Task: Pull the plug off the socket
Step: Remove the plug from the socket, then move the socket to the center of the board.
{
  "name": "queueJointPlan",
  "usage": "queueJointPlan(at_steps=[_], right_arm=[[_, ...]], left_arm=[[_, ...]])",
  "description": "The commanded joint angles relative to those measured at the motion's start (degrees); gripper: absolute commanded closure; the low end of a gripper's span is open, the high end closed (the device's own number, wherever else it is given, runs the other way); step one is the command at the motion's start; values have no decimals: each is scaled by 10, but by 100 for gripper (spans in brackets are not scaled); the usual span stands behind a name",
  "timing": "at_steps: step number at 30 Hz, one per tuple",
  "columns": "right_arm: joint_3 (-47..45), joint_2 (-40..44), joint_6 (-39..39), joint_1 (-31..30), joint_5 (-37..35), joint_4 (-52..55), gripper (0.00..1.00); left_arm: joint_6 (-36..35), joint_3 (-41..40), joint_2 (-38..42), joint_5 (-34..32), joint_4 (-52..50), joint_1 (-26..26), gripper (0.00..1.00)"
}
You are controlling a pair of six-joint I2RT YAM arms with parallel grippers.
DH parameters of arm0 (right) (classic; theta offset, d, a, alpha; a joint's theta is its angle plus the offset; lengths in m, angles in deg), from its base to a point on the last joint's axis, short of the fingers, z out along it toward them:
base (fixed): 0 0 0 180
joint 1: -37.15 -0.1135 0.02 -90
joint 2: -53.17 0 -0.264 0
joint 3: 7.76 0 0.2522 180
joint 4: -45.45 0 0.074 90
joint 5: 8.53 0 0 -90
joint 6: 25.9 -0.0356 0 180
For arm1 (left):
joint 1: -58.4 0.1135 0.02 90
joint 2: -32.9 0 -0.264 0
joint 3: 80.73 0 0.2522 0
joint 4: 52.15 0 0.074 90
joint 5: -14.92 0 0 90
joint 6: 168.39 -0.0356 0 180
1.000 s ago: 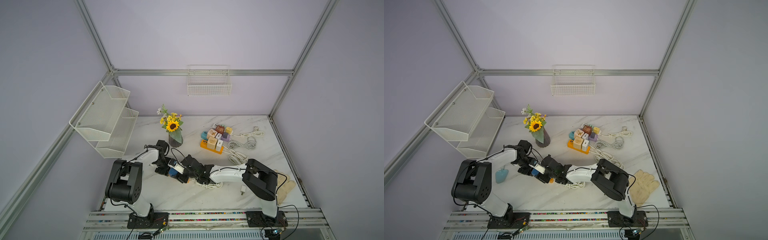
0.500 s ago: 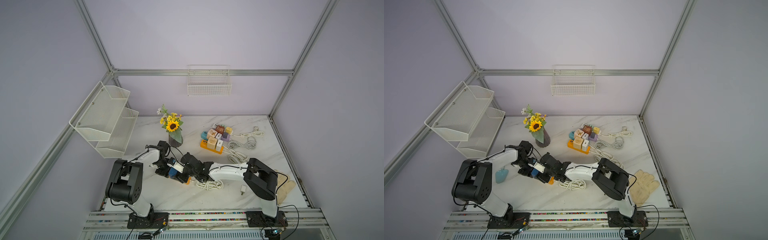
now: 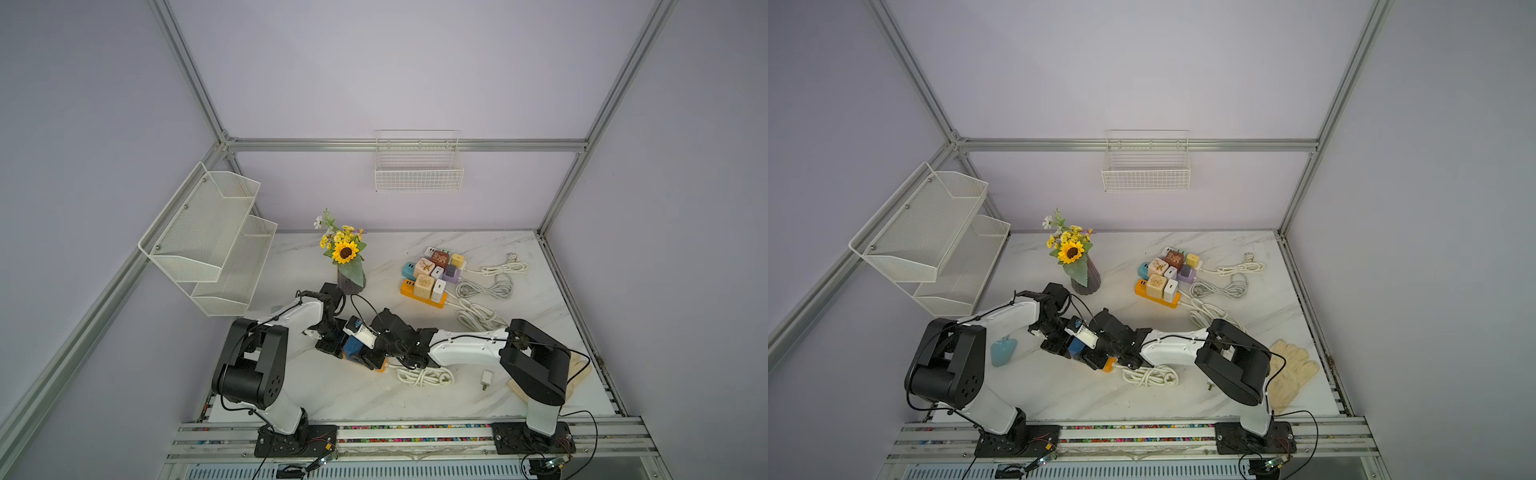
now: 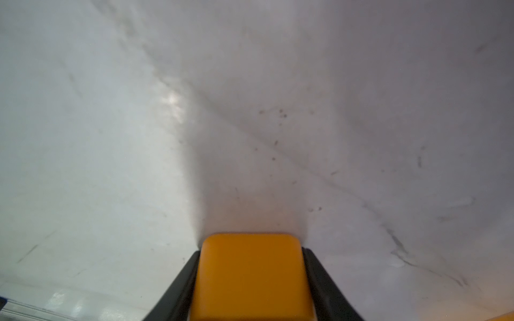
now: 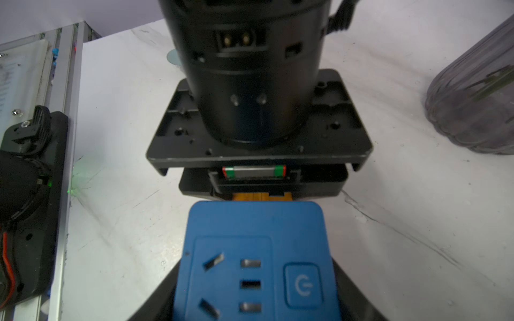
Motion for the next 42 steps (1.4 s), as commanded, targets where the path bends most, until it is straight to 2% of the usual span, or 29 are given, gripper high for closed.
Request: queueJointPlan(at_steps=[1,10,20,32,36,42], right_arm=[[-4,58,-30,8,48,-82,70],[3,66,-60,15,88,-79,71],[-25,123,-45,15,14,-64,71],[13,86,74,4,-38,-5,71],[39,73,103,1,-25,27,71],[48,68,82,0,-7,34,71]], left_arm=[[-10,2,-10,-74,17,9,100],[-11,2,-14,-81,19,8,100],[-12,8,-17,-83,21,7,100],[-17,19,-31,-86,22,0,100],[-18,25,-34,-95,22,-5,100],[-15,35,-42,-101,22,-11,100]])
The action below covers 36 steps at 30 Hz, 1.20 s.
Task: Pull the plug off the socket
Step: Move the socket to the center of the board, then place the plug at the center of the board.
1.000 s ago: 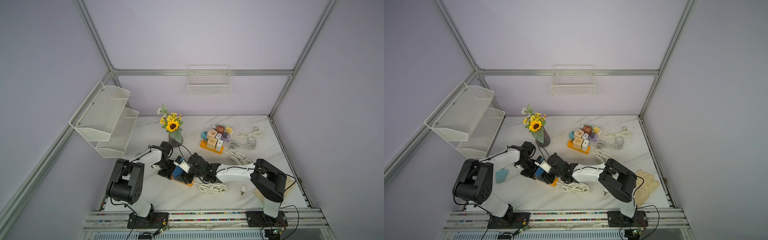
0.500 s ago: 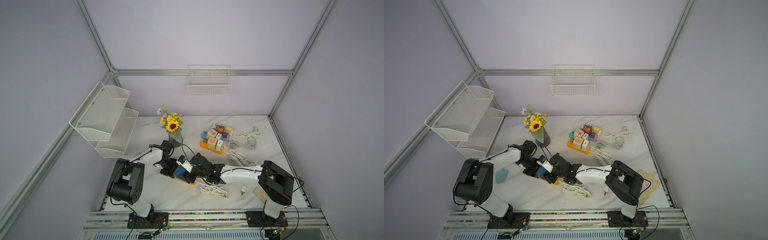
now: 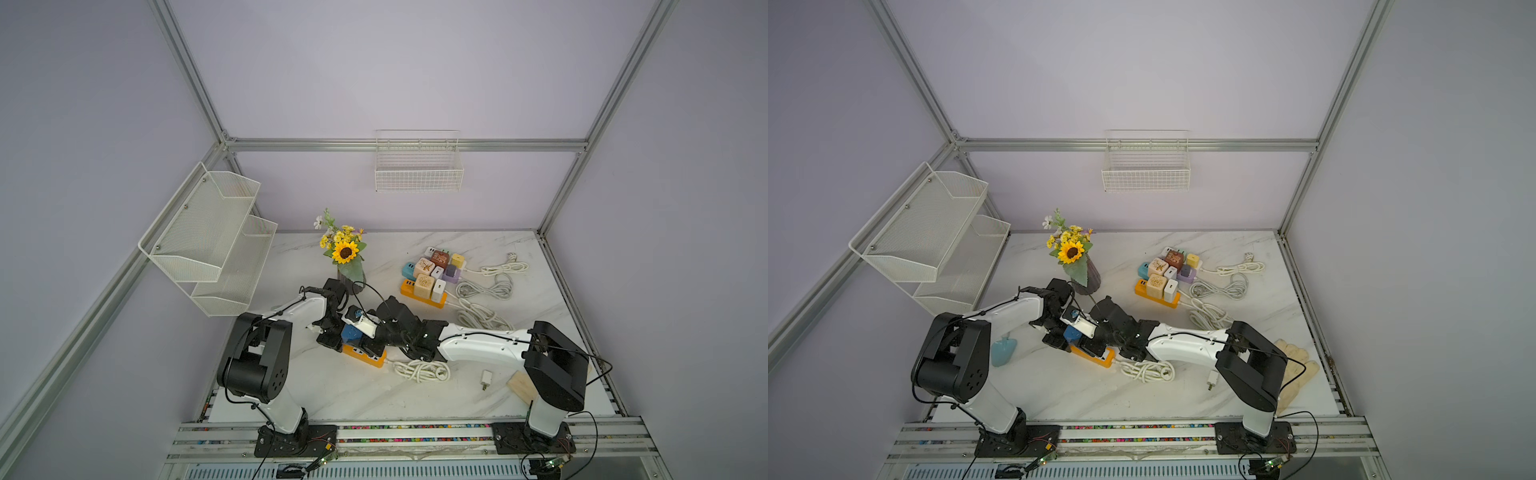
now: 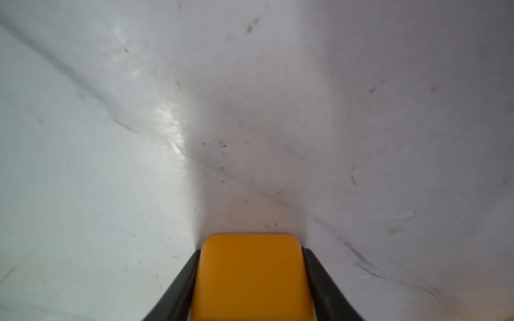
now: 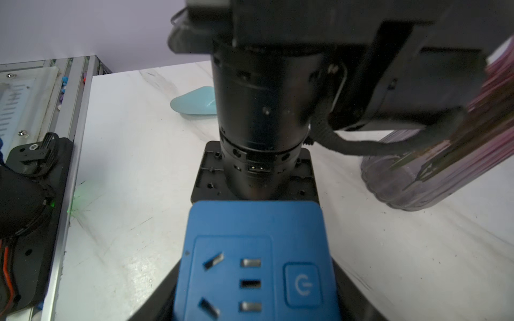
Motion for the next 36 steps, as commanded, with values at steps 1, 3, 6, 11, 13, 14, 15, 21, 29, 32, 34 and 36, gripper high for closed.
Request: queueJointPlan(at_steps=[1,3,6,11,13,14,15,21,29,32,34,36], right_arm=[[6,20,-8,-4,15,2,71],[-2,37,-31,-4,8,0,71],[-18,75,-81,0,-12,13,71],[-44,166,-156,11,-63,105,70],[-53,203,-201,22,-80,161,70],[-62,223,-224,28,-81,190,70],[-70,243,-246,32,-86,219,70],[-66,307,-361,50,-109,420,70],[-77,338,-525,117,-38,613,71],[-90,329,-565,129,-7,654,71],[-107,327,-579,138,27,658,71],[-124,323,-591,150,48,667,71]], left_arm=[[-11,3,-14,-58,12,-2,100],[-11,2,-14,-60,12,-2,100],[-14,-1,-8,-64,8,0,100],[-40,-6,10,-82,-19,11,100],[-55,-16,23,-87,-26,23,100],[-64,-22,32,-90,-31,30,100],[-72,-26,41,-95,-39,35,100],[-105,-65,94,-116,-75,63,100],[-102,-116,164,-135,-110,85,100],[-93,-126,173,-138,-113,89,100],[-90,-131,177,-139,-111,90,100],[-88,-134,180,-139,-108,91,100]])
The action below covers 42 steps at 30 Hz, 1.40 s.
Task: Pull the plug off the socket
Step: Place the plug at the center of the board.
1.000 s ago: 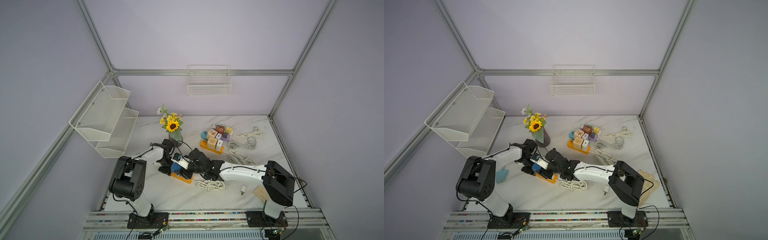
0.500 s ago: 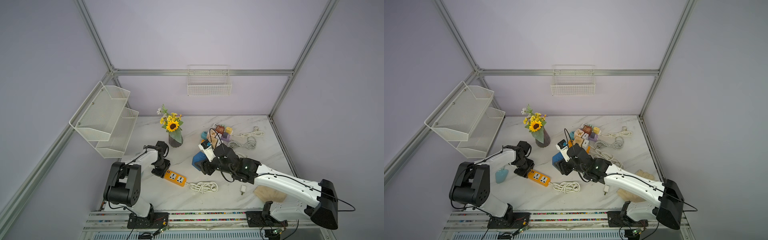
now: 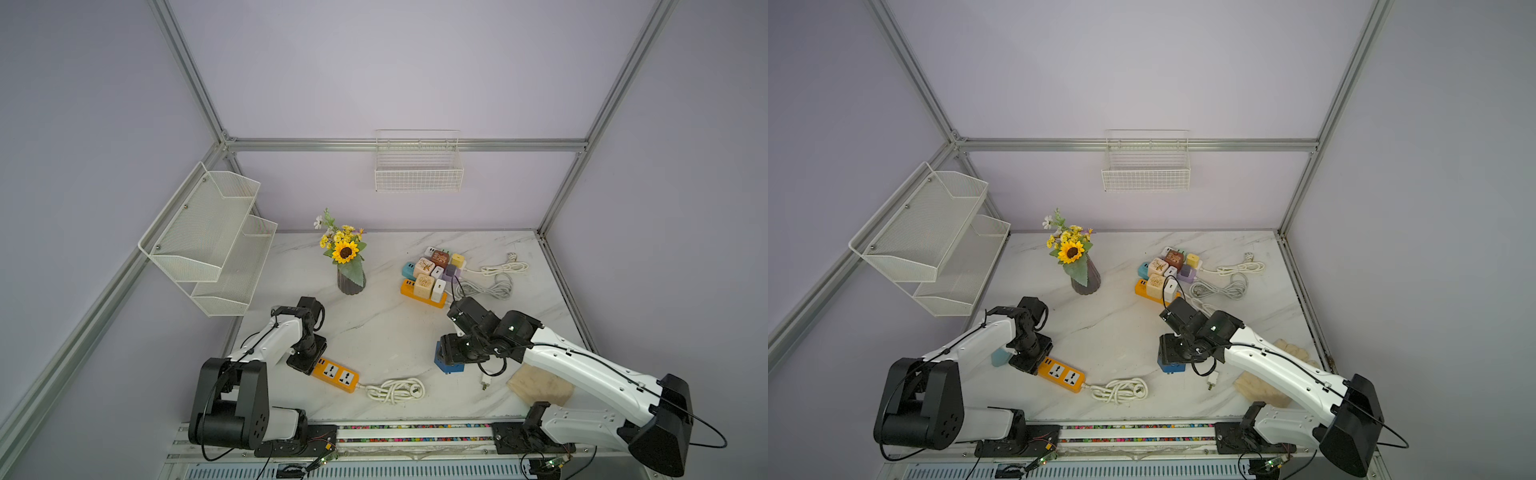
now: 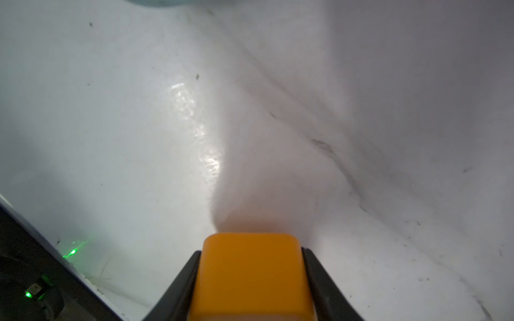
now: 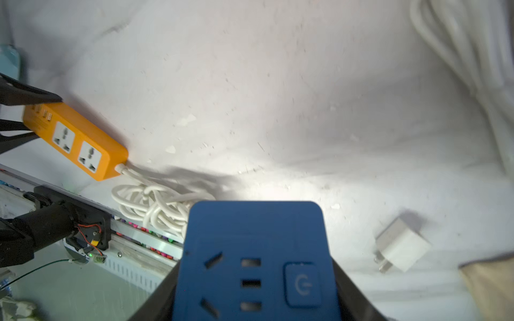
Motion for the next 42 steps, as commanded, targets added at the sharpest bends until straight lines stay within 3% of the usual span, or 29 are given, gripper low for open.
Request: queueJointPlan(at_steps=[1,7,16,20,23,25,33,42], right_arm=[[-27,-6,-58,17,55,55,71],[-75,-14,-58,56,63,56,71],[-79,-113,-27,94,60,35,79],[-80,-125,-30,100,52,33,77],[-78,-132,-31,104,48,29,70],[-74,-139,-31,106,45,29,65],[-63,-153,-29,110,33,29,44],[-37,-139,-31,112,18,51,24]], left_arm=[[-9,-6,12,-37,-18,4,100],[7,-21,18,-30,-5,4,100],[11,-30,26,-20,7,4,100],[10,-29,25,-17,7,4,78],[10,-31,27,-18,10,4,57],[11,-34,29,-17,11,4,49],[12,-33,33,-7,21,4,24],[17,-16,50,3,-16,4,9]])
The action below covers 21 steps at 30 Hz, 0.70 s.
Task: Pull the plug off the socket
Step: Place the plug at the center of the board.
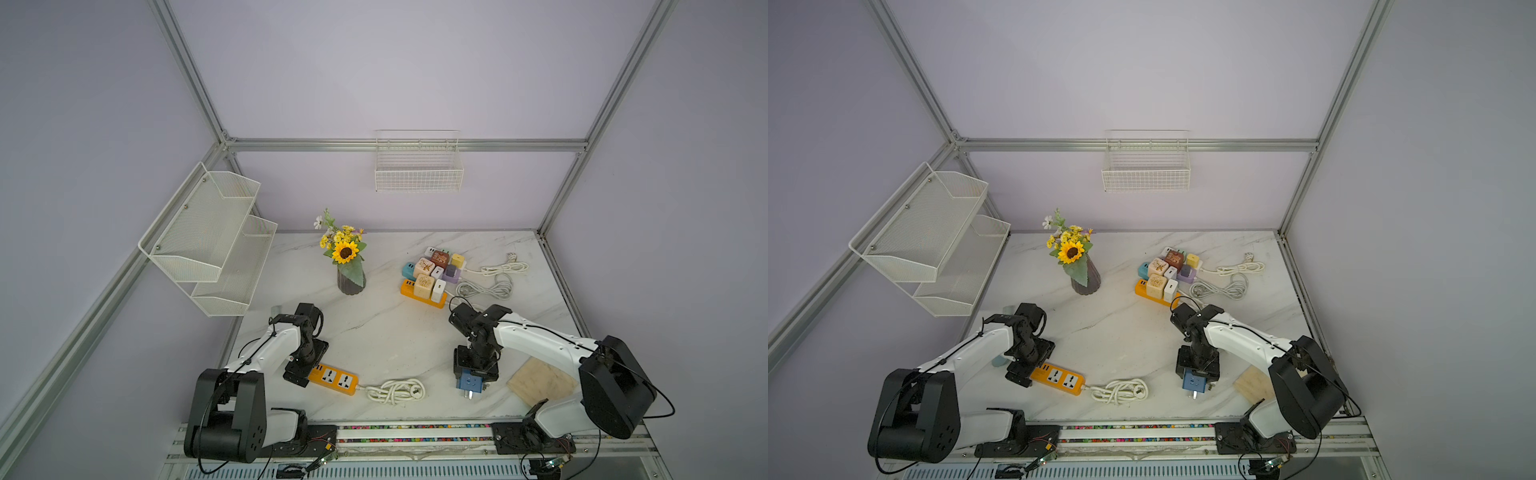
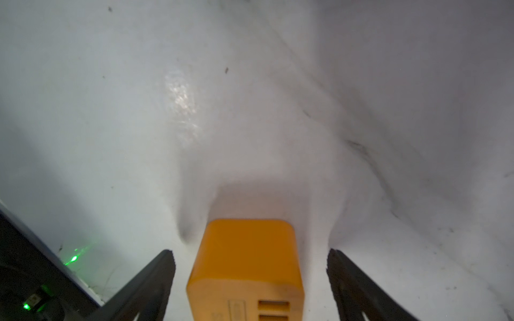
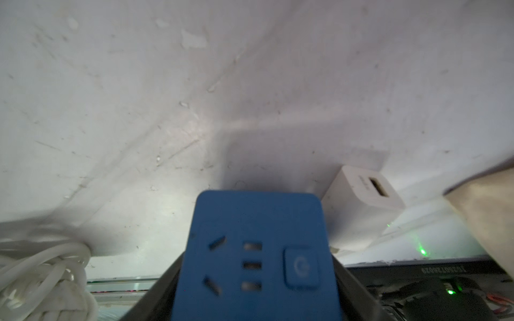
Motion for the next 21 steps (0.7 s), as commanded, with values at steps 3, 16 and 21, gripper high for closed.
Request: queueJointPlan(at_steps=[3,16,21], right_arm=[[25,8,1,4,-23,10,19],[140,56,0,4,-143,75,11],[238,39,131,7,-237,21,12]], left_arm=[[2,33,16,4,-41,1,4],[0,152,53,-49,-140,-20,8],[-29,240,56,-58,-105,-47,10]])
